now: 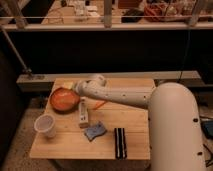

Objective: Pick up the ceramic bowl

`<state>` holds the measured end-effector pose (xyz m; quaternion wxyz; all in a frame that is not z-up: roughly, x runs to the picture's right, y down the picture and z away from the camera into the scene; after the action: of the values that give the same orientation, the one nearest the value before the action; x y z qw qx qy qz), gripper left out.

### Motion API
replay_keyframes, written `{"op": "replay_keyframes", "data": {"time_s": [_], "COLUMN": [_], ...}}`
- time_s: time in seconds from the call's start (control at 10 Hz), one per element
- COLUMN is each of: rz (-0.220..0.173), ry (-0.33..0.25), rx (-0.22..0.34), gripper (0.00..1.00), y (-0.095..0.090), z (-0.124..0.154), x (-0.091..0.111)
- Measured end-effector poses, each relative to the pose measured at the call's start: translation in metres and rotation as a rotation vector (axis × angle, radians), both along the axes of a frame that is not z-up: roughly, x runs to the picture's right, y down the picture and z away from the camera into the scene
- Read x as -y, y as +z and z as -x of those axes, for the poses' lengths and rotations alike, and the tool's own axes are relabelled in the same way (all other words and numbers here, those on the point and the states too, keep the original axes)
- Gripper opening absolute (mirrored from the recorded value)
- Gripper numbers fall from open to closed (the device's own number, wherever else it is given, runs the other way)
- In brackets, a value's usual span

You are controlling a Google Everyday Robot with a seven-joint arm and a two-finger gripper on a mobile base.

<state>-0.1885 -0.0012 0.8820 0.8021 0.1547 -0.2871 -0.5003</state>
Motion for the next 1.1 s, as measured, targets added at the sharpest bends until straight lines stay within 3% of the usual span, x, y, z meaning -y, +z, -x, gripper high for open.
{"op": "replay_keyframes", "data": {"time_s": [1.1], "rz": [0.065], "ry": [-0.057], "rx": [0.007], "gripper": [0.8], "y": [0.019], "z": [0.014], "x": [-0.015]}}
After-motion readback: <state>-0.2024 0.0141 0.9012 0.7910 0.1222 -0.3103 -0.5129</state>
